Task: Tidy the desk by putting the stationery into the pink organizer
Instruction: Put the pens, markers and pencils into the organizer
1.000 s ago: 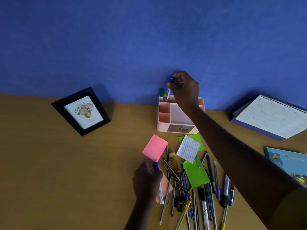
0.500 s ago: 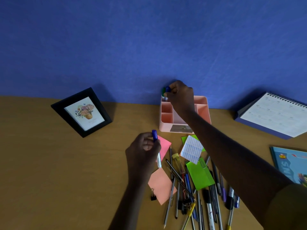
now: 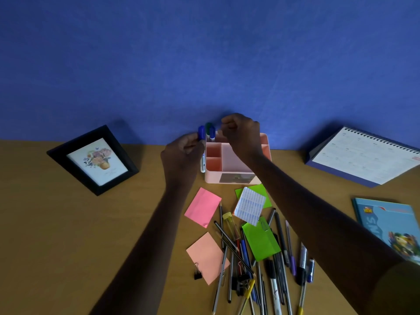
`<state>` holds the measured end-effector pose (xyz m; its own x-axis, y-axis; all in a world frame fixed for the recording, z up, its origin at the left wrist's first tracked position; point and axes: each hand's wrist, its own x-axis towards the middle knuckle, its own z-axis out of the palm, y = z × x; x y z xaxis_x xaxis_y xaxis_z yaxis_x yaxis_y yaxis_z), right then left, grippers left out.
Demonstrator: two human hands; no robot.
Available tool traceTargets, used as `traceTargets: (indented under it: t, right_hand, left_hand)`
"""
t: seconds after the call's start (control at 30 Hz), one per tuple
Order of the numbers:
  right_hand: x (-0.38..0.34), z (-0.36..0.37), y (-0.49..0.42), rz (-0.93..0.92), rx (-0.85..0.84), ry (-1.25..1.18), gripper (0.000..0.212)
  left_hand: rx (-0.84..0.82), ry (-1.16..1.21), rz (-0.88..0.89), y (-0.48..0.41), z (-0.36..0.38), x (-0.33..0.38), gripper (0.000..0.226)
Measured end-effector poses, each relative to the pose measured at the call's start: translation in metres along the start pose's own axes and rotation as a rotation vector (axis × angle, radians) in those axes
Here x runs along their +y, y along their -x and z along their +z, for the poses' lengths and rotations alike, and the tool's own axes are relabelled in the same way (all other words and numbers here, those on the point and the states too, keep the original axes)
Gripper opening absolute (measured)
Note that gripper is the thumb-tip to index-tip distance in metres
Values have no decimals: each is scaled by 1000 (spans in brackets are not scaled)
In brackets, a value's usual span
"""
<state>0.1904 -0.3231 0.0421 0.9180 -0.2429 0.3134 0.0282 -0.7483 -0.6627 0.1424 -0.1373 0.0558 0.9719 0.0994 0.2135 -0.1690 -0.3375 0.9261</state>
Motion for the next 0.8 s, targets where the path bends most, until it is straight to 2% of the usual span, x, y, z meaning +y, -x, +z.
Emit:
traceTargets:
  t: [0.1, 0.27, 0.37, 0.5, 0.63, 0.8]
  right_hand:
    - [1, -8, 0, -29, -15, -90, 12]
    - [-15, -24, 2, 44, -190, -508, 38]
    - [-29, -33, 0, -38, -212, -597, 35]
    - [-36, -41, -6, -87, -90, -464, 21]
    - [-32, -44, -9, -151, 35, -251, 16]
    - [-13, -27, -5, -142, 13, -64, 13]
  left_hand:
    - [4, 14, 8, -10, 4, 9, 27]
    - [29, -37, 149, -21, 8, 21, 28]
    - [57, -31, 198, -24, 12, 27, 28]
    - [63, -11, 253, -27, 20, 33, 24]
    - [86, -23, 206, -24, 23, 29, 23]
    - [120, -72, 90, 1, 13, 9, 15]
